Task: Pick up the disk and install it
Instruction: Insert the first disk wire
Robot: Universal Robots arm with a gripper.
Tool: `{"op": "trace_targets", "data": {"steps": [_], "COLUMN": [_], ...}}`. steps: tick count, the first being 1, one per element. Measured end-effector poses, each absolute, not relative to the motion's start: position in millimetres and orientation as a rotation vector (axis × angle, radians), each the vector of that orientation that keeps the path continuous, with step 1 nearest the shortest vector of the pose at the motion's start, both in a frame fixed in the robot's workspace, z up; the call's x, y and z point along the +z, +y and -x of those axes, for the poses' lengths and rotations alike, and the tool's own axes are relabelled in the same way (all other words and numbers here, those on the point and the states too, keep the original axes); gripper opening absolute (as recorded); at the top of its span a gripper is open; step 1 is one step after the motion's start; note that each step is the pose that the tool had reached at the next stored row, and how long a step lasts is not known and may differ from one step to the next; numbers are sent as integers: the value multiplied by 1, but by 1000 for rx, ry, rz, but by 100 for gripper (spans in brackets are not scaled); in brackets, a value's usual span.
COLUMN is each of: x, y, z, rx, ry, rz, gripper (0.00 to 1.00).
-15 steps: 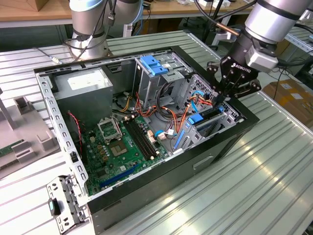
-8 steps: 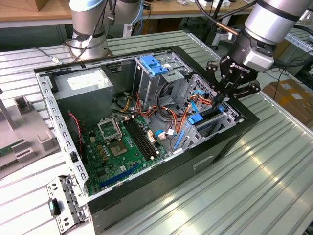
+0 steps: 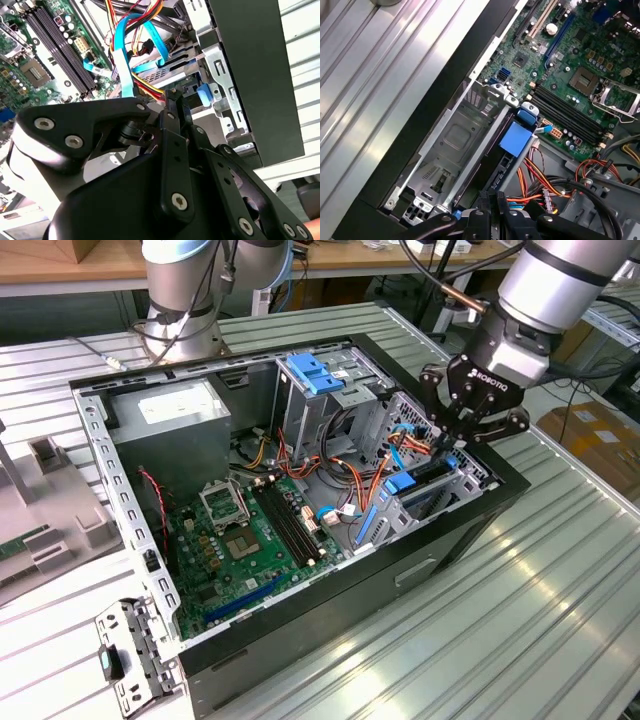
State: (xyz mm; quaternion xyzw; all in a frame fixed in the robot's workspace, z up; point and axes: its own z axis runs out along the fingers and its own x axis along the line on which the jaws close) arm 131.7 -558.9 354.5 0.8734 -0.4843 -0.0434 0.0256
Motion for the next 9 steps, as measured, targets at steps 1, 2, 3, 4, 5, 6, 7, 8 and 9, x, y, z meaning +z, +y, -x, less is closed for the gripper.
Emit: {"op": "trace_targets", "data": {"steps": [1, 2, 3, 4, 5, 6, 7, 8, 9], "x": [354, 354, 354, 354, 354, 354, 354, 354, 354], "y": [-559, -559, -559, -559, -559, -559, -559, -559, -559], "z": [-131, -128, -127, -125, -124, -123, -122, -121, -120], "rx": [-134, -135, -135, -135, -135, -135, -135, -135, -136], "ry": [-1502, -1509, -1516, -1520, -1524, -1531, -1535, -1544, -1550], "rz": [-2698, -2694, -2690, -2688, -2686, -2682, -2680, -2675, -2672], "gripper": [16, 16, 16, 16, 16, 16, 16, 16, 16]}}
